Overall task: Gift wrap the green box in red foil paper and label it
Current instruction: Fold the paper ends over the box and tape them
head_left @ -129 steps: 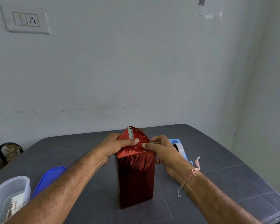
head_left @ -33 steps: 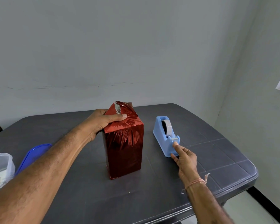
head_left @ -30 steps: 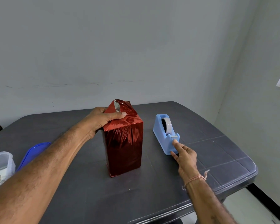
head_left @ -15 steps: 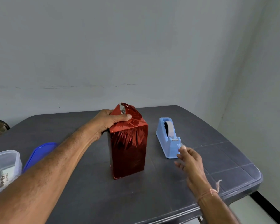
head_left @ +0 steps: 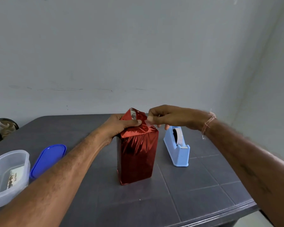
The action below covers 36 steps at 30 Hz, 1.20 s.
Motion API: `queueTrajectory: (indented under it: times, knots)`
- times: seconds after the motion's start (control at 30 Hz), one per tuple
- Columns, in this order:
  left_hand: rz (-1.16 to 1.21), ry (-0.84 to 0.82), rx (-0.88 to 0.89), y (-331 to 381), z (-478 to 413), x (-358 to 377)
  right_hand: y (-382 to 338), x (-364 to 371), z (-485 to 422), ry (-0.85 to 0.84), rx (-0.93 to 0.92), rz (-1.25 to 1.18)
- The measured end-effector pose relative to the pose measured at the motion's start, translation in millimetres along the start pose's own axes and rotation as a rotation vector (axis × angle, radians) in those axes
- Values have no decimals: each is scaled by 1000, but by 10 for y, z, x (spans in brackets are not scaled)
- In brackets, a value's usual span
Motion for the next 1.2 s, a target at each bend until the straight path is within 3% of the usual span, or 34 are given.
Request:
queueTrajectory:
  times: [0.37, 0.7, 0.97, 1.2]
  knots:
    - [-16, 13, 39, -9, 2, -18, -28, 132, -221, -104, 52, 167]
    - [-15, -7, 34, -11, -13, -12, -69, 103, -222, -30, -21, 250]
    - [7, 1, 22, -20, -18, -11, -34, 28, -72, 72, -14, 158]
    - [-14, 17, 32, -9, 5, -33, -123, 111, -218, 48, -3, 438]
Point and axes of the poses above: each hand's wrist, its own z-axis away from the middle knuckle, its own x-axis out of the palm, y = z × x, the point moved 10 cm from there along -z, towards the middle knuckle
